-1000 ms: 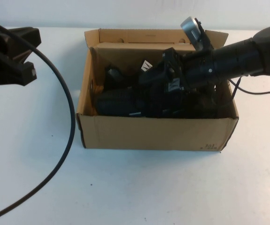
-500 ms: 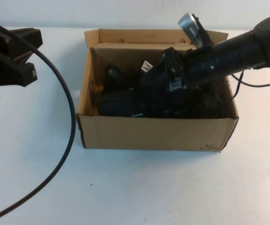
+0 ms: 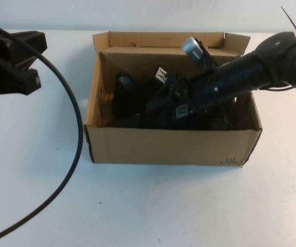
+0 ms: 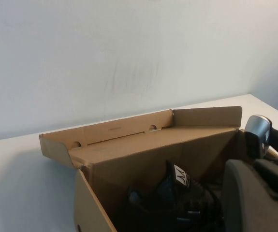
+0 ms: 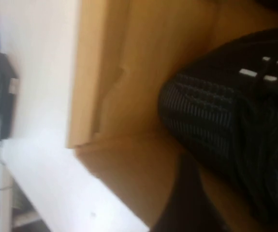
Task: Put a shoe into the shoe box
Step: Place the shoe in the shoe box
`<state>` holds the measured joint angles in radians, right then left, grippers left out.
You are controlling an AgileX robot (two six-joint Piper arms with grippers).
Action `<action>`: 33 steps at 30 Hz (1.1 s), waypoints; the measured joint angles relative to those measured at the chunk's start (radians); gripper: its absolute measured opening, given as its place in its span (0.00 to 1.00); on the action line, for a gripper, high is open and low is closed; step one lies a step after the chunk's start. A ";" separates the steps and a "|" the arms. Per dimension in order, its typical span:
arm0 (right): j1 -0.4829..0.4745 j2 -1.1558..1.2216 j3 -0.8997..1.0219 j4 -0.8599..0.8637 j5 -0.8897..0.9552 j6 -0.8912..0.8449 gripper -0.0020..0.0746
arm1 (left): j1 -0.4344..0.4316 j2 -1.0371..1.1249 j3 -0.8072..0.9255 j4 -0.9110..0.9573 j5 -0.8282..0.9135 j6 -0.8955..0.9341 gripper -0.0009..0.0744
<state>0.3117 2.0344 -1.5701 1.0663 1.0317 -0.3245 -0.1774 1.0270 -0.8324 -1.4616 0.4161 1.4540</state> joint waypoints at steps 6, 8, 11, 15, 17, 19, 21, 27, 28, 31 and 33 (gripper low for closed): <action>0.004 0.000 -0.005 -0.165 0.000 0.069 0.56 | 0.000 0.000 0.000 0.000 0.000 0.000 0.01; 0.004 0.000 -0.008 -0.216 0.000 0.093 0.56 | 0.000 0.000 0.000 0.000 0.000 0.000 0.01; 0.004 0.000 -0.008 -0.282 -0.002 0.120 0.56 | 0.000 0.000 0.000 0.000 0.000 0.000 0.01; 0.004 -0.004 -0.012 -0.340 -0.008 0.147 0.56 | 0.000 0.000 0.000 0.000 0.000 0.000 0.01; 0.004 -0.006 -0.031 -0.380 0.004 0.168 0.56 | 0.000 0.000 0.000 0.000 0.000 0.000 0.01; 0.004 -0.010 -0.059 -0.420 0.022 0.182 0.56 | 0.000 0.000 0.000 0.000 0.000 0.000 0.01; 0.004 -0.022 -0.094 -0.458 0.047 0.199 0.56 | 0.000 0.000 0.000 0.000 0.000 0.000 0.01; 0.004 -0.058 -0.209 -0.589 0.139 0.272 0.56 | 0.000 0.000 0.000 0.000 0.000 -0.002 0.01; 0.004 -0.063 -0.227 -0.610 0.153 0.279 0.56 | 0.000 0.000 0.000 0.000 0.000 -0.002 0.01; 0.004 -0.072 -0.262 -0.673 0.180 0.292 0.55 | 0.000 0.000 0.000 0.000 0.000 -0.003 0.01; 0.004 -0.086 -0.284 -0.704 0.189 0.293 0.52 | 0.000 0.000 0.000 0.000 0.012 -0.003 0.01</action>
<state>0.3159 1.9487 -1.8543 0.3622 1.2205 -0.0312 -0.1774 1.0270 -0.8324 -1.4616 0.4283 1.4515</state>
